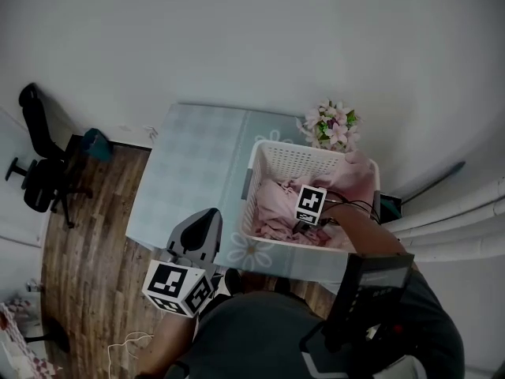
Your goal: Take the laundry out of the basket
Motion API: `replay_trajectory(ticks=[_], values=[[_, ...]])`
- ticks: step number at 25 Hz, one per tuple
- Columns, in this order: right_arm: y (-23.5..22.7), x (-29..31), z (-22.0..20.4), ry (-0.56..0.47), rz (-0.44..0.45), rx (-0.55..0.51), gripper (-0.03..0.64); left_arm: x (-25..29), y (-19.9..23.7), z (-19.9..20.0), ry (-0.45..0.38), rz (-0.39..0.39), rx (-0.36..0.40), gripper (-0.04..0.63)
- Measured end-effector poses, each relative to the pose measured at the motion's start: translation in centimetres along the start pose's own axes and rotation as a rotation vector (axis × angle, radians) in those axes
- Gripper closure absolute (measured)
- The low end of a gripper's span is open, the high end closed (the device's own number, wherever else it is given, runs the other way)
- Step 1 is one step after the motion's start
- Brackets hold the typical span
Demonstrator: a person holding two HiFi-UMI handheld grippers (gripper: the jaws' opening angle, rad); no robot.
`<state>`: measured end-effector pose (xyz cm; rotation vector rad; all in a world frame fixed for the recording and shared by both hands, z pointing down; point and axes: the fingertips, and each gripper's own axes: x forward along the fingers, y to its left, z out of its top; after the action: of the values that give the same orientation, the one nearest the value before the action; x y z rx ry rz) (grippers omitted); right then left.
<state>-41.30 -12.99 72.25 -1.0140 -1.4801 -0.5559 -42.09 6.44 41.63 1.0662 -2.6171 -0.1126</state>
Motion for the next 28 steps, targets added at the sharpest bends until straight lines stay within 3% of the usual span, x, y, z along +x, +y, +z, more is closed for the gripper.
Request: replay_trajectory(ticks=[5, 11, 17, 28], values=[[-0.2, 0.2, 0.3, 0.025, -0.021, 0.008, 0.090, -0.4, 0.5, -0.4, 0.002, 0.020, -0.007, 0.586], [1.5, 0.0, 0.7, 0.005, -0.016, 0.049, 0.253, -0.9, 0.3, -0.1, -0.015, 0.014, -0.006, 0.586], [2.0, -0.3, 0.9, -0.014, -0.040, 0.051, 0.307, -1.2, 0.2, 0.2, -0.027, 0.008, -0.007, 0.586], [1.6, -4.7, 2.9, -0.256, -0.146, 0.129, 0.373, -2.0, 0.5, 1.4, -0.053, -0.007, 0.009, 0.586]])
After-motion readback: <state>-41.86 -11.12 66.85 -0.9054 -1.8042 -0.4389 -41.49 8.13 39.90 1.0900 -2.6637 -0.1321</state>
